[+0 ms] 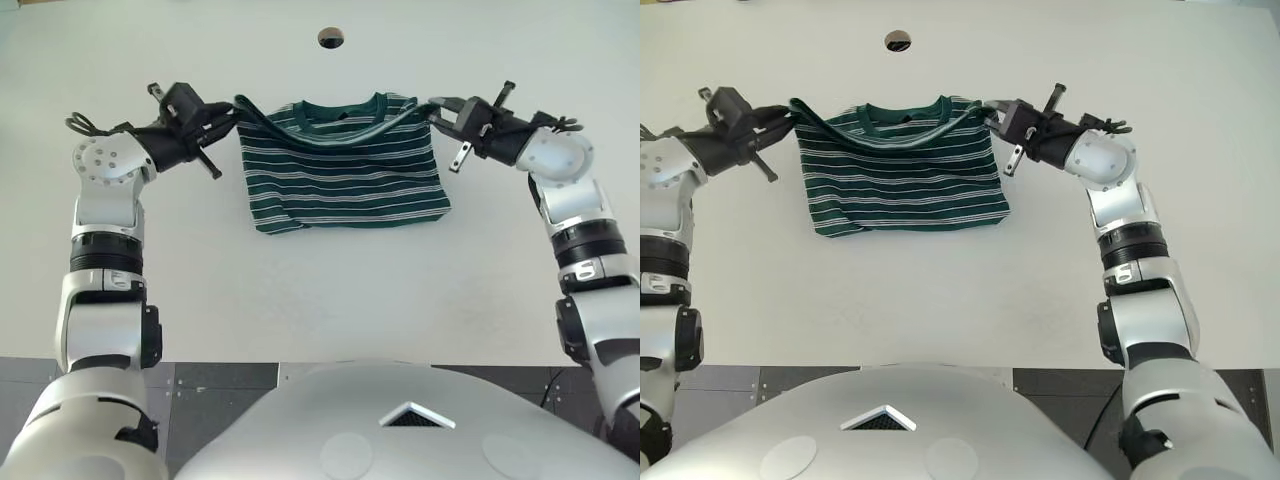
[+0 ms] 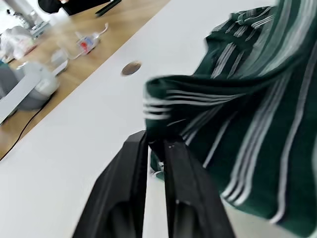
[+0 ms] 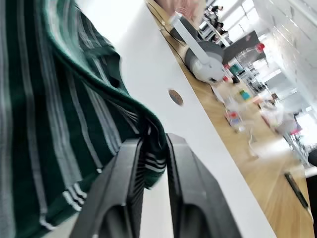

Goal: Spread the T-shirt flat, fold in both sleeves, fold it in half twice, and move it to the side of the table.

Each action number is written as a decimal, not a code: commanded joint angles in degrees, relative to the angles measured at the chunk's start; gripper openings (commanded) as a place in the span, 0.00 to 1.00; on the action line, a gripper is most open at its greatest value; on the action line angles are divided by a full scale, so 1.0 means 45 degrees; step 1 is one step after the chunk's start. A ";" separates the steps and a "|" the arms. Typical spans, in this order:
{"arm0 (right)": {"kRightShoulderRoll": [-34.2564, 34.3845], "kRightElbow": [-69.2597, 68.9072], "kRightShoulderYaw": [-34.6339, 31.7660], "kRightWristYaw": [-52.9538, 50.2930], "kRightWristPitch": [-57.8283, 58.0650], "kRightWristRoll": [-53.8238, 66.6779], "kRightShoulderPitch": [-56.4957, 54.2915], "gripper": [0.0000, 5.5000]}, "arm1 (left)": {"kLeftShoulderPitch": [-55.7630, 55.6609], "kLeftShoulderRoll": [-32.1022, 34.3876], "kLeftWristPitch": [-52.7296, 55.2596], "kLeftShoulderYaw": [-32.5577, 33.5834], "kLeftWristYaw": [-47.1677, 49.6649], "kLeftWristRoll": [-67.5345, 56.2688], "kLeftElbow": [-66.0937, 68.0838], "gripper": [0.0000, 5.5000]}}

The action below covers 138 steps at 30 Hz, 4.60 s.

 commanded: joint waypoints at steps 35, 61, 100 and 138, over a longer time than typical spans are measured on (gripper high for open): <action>-0.0632 -0.5000 0.5121 0.9095 0.1903 0.0133 0.0873 0.53 | -0.5249 0.0833 -0.6432 -1.0343 1.1659 1.9855 -0.1987 0.30; -0.1145 -0.6632 -0.0262 0.9457 0.7003 0.6837 0.1389 0.53 | -0.3769 0.1854 -1.2998 -0.9717 1.4442 0.7834 0.3436 0.30; -0.2735 -0.1989 0.3551 0.2794 -0.6469 -0.3342 0.3040 0.69 | 0.6678 0.5053 -0.7118 -0.7093 0.4806 0.6415 -0.7312 0.55; -0.6027 -1.1378 0.3512 0.7858 0.5002 0.7372 0.5726 0.02 | 0.7999 0.7149 -0.0629 -0.6833 -0.3535 -0.4300 -1.2014 0.02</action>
